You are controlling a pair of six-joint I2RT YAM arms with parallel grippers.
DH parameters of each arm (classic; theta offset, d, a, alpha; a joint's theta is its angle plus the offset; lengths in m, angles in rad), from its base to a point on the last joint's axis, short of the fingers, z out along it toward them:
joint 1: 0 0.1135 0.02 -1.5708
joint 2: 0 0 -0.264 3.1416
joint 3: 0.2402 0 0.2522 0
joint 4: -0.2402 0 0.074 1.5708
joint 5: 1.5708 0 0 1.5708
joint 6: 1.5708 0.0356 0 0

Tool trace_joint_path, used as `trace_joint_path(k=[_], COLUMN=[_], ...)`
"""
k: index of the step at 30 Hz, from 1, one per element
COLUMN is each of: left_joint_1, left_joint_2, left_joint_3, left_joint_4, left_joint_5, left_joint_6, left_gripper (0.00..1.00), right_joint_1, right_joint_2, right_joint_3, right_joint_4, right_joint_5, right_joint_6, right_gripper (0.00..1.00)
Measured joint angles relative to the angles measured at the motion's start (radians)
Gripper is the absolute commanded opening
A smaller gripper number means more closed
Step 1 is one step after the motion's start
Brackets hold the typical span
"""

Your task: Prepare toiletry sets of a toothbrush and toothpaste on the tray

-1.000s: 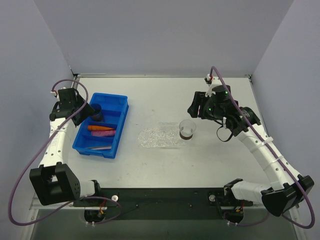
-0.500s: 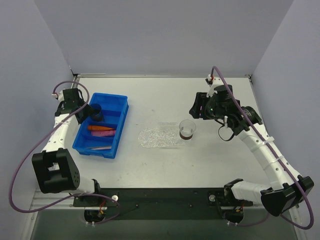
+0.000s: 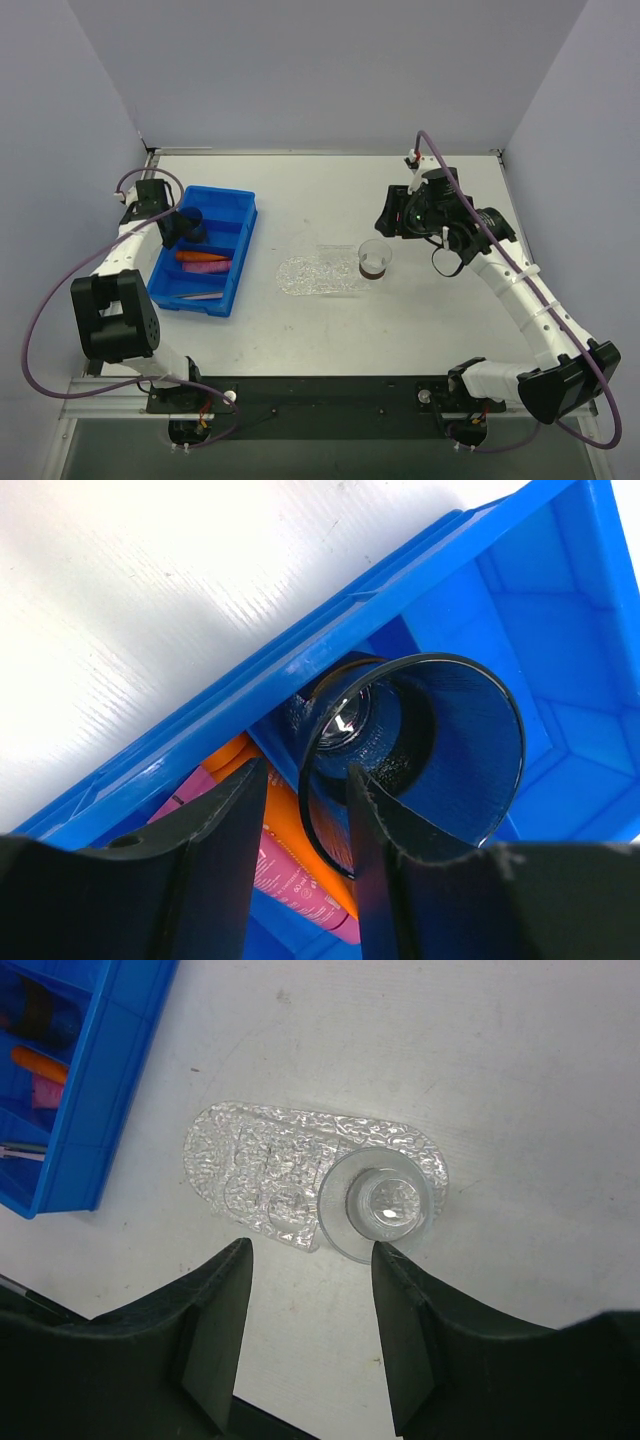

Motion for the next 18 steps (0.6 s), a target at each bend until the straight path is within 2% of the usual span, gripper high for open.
trace_joint_path(k=[5, 14, 18], left_joint_1=[0.0, 0.0, 0.0], left_joint_2=[0.01, 0.01, 0.01], left_joint_3=[0.003, 0.008, 0.008], left_joint_4=[0.016, 0.01, 0.008], left_joint_5=[0.003, 0.003, 0.004], left_joint_6=[-0.008, -0.004, -0.004], left_gripper=[0.31, 0.0, 0.0], right_joint_1=[-0.004, -0.005, -0.005], right_joint_2=[0.0, 0.021, 0.029], right_joint_3=[0.006, 0.022, 0.032], right_joint_4=[-0.001, -0.003, -0.004], right_joint_5=[-0.002, -0.008, -0.009], right_joint_6=[0.0, 0.0, 0.0], right_gripper=[0.45, 0.46, 0.45])
